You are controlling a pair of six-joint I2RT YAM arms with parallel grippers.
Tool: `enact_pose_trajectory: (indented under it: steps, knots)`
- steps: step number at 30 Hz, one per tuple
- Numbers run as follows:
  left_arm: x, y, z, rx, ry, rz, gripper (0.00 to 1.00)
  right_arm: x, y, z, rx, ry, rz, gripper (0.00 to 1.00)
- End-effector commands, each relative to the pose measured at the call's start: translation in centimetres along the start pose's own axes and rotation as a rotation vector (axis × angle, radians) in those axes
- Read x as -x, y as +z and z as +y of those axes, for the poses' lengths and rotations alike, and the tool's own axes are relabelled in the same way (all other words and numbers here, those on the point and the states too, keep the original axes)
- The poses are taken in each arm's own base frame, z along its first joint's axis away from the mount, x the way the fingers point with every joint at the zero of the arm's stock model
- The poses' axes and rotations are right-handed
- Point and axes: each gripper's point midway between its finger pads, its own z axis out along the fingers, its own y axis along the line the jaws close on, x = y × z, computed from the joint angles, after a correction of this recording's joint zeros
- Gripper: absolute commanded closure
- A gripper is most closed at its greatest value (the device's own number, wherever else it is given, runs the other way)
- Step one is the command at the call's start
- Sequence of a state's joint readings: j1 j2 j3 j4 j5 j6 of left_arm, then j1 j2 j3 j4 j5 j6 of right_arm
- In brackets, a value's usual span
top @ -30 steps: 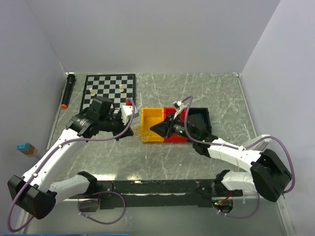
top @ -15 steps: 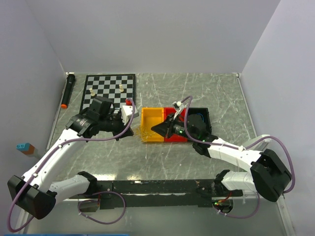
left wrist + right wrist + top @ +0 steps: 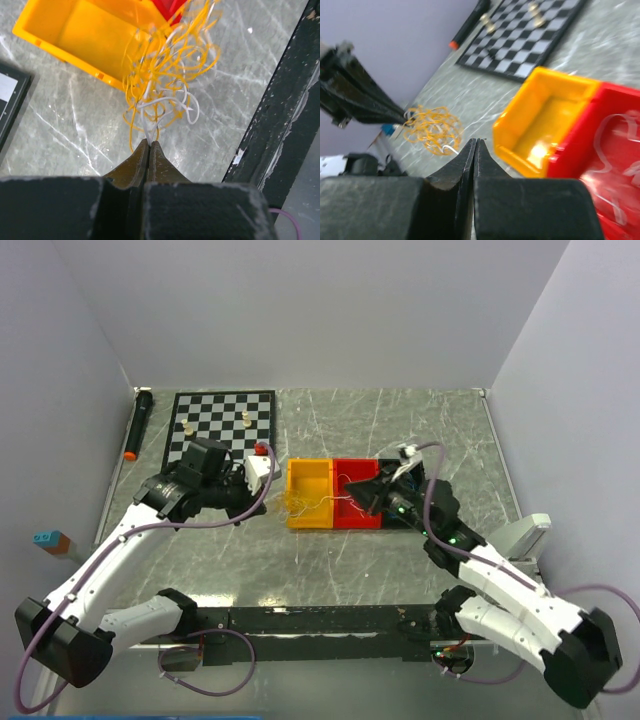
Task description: Untangle the cables
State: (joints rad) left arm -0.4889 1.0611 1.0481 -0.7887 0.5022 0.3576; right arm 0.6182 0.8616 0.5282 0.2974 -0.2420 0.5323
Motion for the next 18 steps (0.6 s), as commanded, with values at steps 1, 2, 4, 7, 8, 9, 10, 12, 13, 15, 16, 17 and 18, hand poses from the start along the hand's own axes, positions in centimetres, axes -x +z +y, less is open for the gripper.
enact_pose_trajectory:
  steps: [1,2,4,7,8,9,10,12,13,15,16,17,18]
  knots:
    - [-0.7,0.1,0.6,0.034,0.031,0.015,0.98,1.5,-2.4,-2.8,-0.13,-0.044,-0.05,1.0]
    - [-0.8,0.2,0.6,0.036,0.034,0.021,0.98,2.0,-2.9,-3.1,-0.149,-0.05,-0.061,1.0]
    - [-1.4,0.1,0.8,0.046,0.041,0.041,0.98,3.3,-3.7,-3.8,-0.194,-0.072,-0.089,1.0]
    - [-3.0,0.3,1.7,0.088,0.061,0.095,0.98,6.2,-5.4,-5.2,-0.297,-0.114,-0.158,1.0]
    - [-3.8,0.4,2.0,0.103,0.066,0.121,0.98,6.7,-6.0,-5.7,-0.328,-0.12,-0.162,1.0]
    - [-4.7,0.5,2.4,0.121,0.07,0.152,0.98,7.9,-6.7,-5.8,-0.349,-0.135,-0.191,1.0]
    - [-5.8,0.6,2.6,0.132,0.072,0.188,0.98,9.1,-7.3,-6.0,-0.38,-0.147,-0.218,1.0]
    - [-7.8,0.8,3.1,0.151,0.086,0.256,0.98,11.4,-8.8,-6.3,-0.465,-0.166,-0.278,1.0]
    - [-9.2,1.0,3.5,0.171,0.09,0.299,0.98,12.5,-9.5,-6.5,-0.5,-0.169,-0.314,1.0]
    - [-11.2,1.1,3.8,0.188,0.1,0.358,0.98,14.6,-10.8,-6.2,-0.535,-0.167,-0.394,1.0]
    - [-12.5,1.3,3.9,0.19,0.103,0.394,0.98,15.5,-11.5,-6.0,-0.55,-0.162,-0.427,1.0]
    - [-13.4,1.4,4.1,0.2,0.107,0.421,0.98,16.2,-12.0,-6.1,-0.568,-0.158,-0.45,1.0]
    - [-14.2,1.4,4.3,0.211,0.119,0.442,0.99,17.2,-12.6,-5.8,-0.581,-0.156,-0.478,1.0]
